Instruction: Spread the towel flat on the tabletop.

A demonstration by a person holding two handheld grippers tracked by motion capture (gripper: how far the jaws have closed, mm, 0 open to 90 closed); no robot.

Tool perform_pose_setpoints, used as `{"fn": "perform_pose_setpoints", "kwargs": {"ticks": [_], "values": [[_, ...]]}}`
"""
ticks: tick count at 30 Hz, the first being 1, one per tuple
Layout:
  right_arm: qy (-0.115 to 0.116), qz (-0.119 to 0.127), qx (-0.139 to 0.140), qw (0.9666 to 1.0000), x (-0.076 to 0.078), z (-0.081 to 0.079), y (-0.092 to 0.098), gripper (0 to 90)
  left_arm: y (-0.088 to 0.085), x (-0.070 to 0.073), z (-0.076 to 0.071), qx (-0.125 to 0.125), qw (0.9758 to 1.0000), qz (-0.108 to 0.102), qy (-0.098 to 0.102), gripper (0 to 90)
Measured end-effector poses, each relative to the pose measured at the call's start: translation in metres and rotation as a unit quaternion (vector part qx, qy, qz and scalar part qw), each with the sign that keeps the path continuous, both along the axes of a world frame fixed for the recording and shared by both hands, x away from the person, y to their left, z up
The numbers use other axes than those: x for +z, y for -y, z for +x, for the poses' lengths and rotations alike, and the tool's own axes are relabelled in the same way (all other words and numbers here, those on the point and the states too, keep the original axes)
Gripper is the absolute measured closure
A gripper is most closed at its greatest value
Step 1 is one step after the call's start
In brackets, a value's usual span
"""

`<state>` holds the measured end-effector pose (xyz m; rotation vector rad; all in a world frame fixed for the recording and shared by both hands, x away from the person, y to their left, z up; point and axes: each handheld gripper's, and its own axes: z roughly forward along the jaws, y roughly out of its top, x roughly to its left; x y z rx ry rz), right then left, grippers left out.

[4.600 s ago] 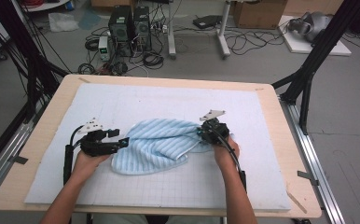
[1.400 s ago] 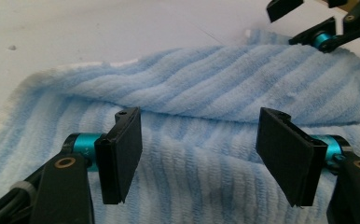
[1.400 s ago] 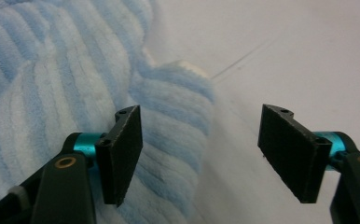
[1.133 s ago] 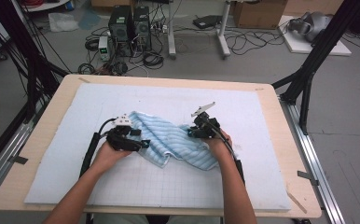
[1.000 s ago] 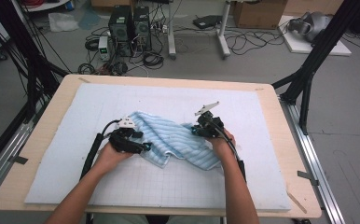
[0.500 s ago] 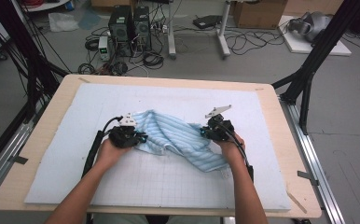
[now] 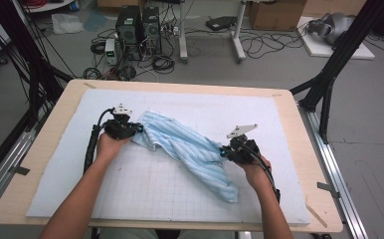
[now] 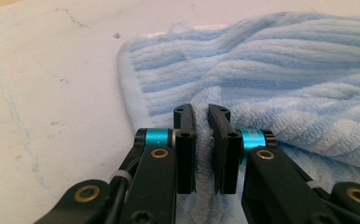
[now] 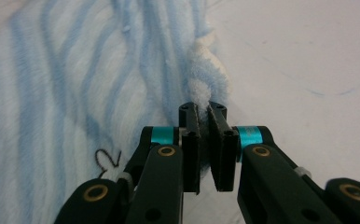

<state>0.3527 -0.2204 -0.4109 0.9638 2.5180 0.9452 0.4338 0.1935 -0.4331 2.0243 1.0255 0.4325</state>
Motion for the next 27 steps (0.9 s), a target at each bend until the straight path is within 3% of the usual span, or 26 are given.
{"fn": "perform_pose_setpoints", "kwargs": {"ticks": [6, 10, 12, 13, 15, 19, 22, 24, 27], "values": [[-0.023, 0.019, 0.035, 0.9989, -0.002, -0.016, -0.006, 85.0, -0.003, 0.0, 0.009, 0.014, 0.9998, 0.006, 0.016, 81.1], [-0.046, 0.031, 0.074, 0.9957, -0.005, -0.023, -0.017, 85.0, -0.003, -0.004, 0.011, 0.02, 0.9996, -0.001, 0.018, 80.9], [-0.048, 0.037, 0.085, 0.9945, -0.006, -0.023, -0.022, 82.2, -0.002, -0.004, 0.01, 0.028, 0.9993, -0.011, 0.022, 75.9], [-0.046, 0.045, 0.089, 0.994, -0.005, -0.023, -0.023, 76.7, -0.002, -0.003, 0.01, 0.035, 0.9989, -0.022, 0.023, 68.7], [-0.028, 0.059, 0.071, 0.9953, -0.001, -0.019, -0.023, 57.6, -0.006, 0.001, 0.009, 0.044, 0.9981, -0.036, 0.025, 55.5], [0.035, 0.08, 0.051, 0.9949, 0.014, -0.007, -0.022, 53.8, -0.012, 0.005, 0.004, 0.05, 0.9965, -0.057, 0.037, 46.8], [0.074, 0.067, 0.041, 0.9942, 0.022, 0.006, -0.032, 47.7, -0.017, 0.008, -0.002, 0.056, 0.9946, -0.073, 0.047, 42.9], [0.079, 0.06, 0.047, 0.994, 0.023, 0.018, -0.042, 46.0, -0.02, 0.01, -0.005, 0.055, 0.9943, -0.079, 0.046, 41.1], [0.048, 0.044, 0.063, 0.9959, 0.012, 0.038, -0.06, 45.1, -0.022, 0.012, -0.01, 0.055, 0.9941, -0.081, 0.048, 40.0]]}}
